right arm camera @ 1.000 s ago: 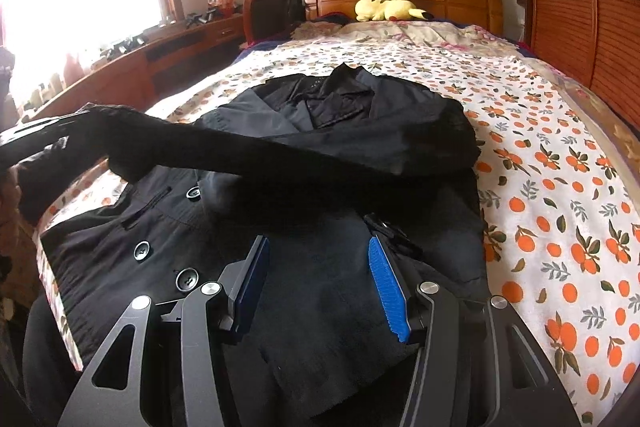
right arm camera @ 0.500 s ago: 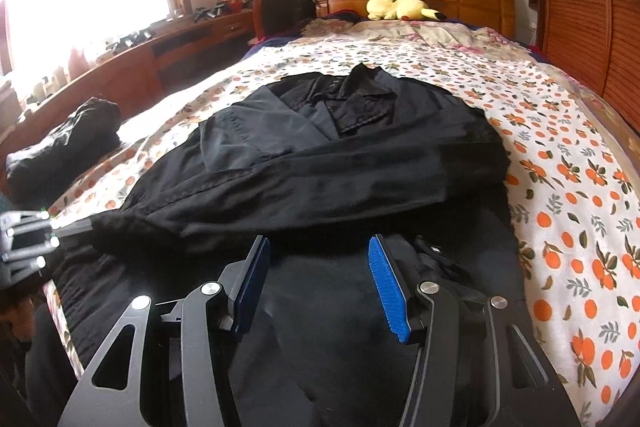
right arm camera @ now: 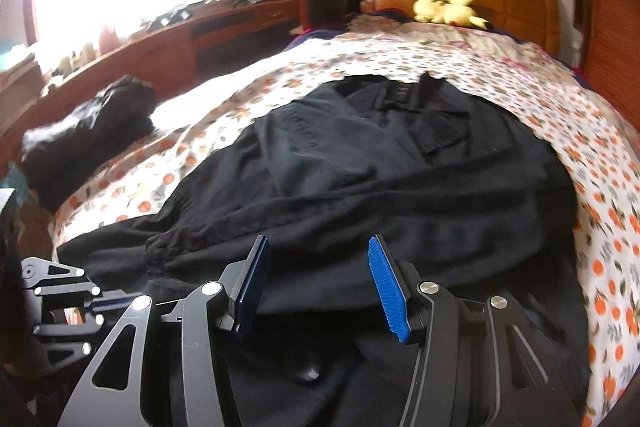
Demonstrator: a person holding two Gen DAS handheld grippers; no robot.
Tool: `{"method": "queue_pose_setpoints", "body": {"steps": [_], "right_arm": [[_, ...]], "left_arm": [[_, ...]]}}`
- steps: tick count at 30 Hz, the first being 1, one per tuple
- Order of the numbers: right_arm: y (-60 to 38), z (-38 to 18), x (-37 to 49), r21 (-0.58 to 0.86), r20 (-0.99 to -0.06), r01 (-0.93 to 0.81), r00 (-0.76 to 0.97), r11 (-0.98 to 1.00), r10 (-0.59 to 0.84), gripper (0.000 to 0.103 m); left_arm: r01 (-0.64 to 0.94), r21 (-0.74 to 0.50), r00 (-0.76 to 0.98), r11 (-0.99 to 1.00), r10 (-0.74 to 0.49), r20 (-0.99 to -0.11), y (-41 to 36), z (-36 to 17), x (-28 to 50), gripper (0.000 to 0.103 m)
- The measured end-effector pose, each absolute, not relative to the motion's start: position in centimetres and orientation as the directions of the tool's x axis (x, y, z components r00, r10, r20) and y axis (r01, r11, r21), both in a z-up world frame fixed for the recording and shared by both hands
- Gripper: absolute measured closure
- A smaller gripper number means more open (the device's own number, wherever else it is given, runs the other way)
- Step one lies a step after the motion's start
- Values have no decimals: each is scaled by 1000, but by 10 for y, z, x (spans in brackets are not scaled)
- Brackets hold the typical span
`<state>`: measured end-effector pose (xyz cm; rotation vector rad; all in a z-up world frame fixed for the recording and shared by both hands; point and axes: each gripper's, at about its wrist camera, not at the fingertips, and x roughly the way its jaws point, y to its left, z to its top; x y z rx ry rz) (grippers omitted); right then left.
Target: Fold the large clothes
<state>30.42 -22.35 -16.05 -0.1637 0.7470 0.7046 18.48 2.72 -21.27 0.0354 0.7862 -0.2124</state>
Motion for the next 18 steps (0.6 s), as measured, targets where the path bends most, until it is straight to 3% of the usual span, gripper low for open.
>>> {"method": "queue_pose_setpoints", "body": {"steps": [6,13,14,16,17,18], "right_arm": [[-192,-191,294,122,-779,-720,356,683,515,89],[-193,-200,275,97,-812,-737,330,669,481,91],[-192,-197,273,86,-808,-737,342,671,479,91],[-188,-192,272,73,-795,-732,367,677,483,91],[-185,-188,271,77,-784,-731,376,678,494,88],[-181,-185,270,88,-780,-734,369,673,506,88]], "left_arm": [[203,-83,694,976,-203,-691,42,-199,167,101],[156,-71,729,985,-163,-664,72,-181,151,101],[147,-66,733,987,-153,-663,76,-180,151,98],[124,-63,739,990,-134,-660,86,-178,149,76],[108,-66,748,992,-125,-652,93,-176,147,59],[98,-66,754,993,-118,-646,98,-176,146,51]]}}
